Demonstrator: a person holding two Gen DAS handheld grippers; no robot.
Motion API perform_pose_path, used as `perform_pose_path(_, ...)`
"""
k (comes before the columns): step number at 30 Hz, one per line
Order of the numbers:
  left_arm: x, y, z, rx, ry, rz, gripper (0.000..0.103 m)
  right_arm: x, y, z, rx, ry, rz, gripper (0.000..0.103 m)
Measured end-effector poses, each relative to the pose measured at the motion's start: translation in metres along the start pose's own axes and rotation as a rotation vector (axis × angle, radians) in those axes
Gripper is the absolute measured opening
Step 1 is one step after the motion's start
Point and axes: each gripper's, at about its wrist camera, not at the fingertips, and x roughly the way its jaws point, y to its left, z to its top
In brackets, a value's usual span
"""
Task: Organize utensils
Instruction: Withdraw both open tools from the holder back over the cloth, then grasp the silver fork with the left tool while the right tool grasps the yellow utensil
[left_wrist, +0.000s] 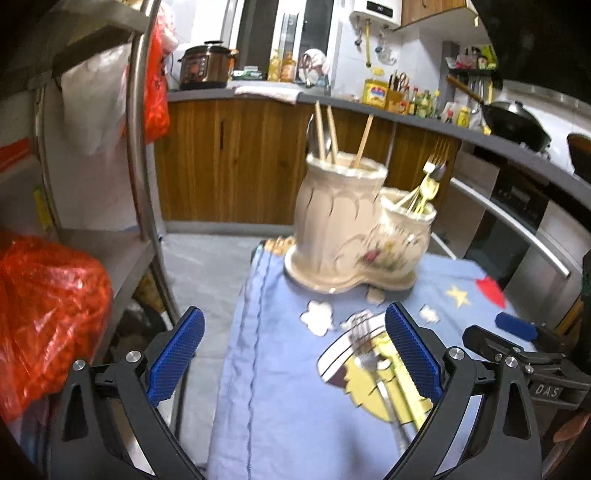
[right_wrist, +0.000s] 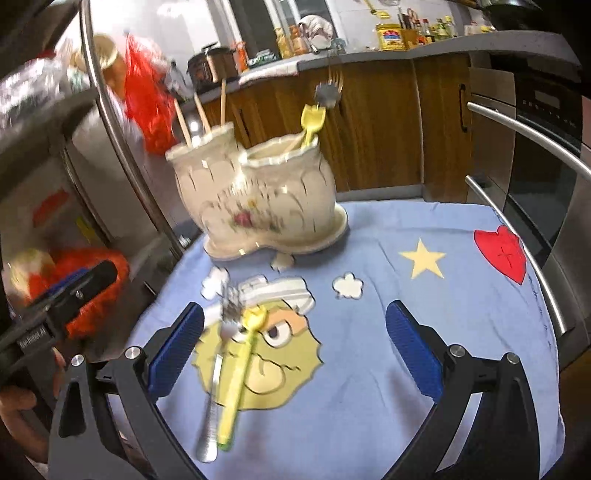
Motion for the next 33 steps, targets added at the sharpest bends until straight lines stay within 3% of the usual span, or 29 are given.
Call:
perform_pose_path(10,0.030,-0.001,-0.021,0.090,0.130,0.002,0.097,0.021,0.015,-0.015,-0.098,0.070,-0.003,0.095)
perform_pose_path(13,0.033,0.003,-0.023,0.088,0.148,0.010,0.097,0.026,0.019,-0.019,-0.116,0.096,0.002,0.085)
perform_pose_path(22,0.037,0.013,-0.025,0.020,0.188,-0.025,0.097,0.041,0.031,-0.026,-0.117,0.184,0.062,0.030)
perform_pose_path(27,0.040,0.011,-0.026,0.027,0.198,-0.031,0.097,0.048,0.039,-0.027,-0.126,0.211,0.079,0.024)
perform_pose_path(33,0.042,0.005,-0.026,0.040,0.206,-0.037,0.097,0.056,0.050,-0.028,-0.198,0.209,0.030,0.017)
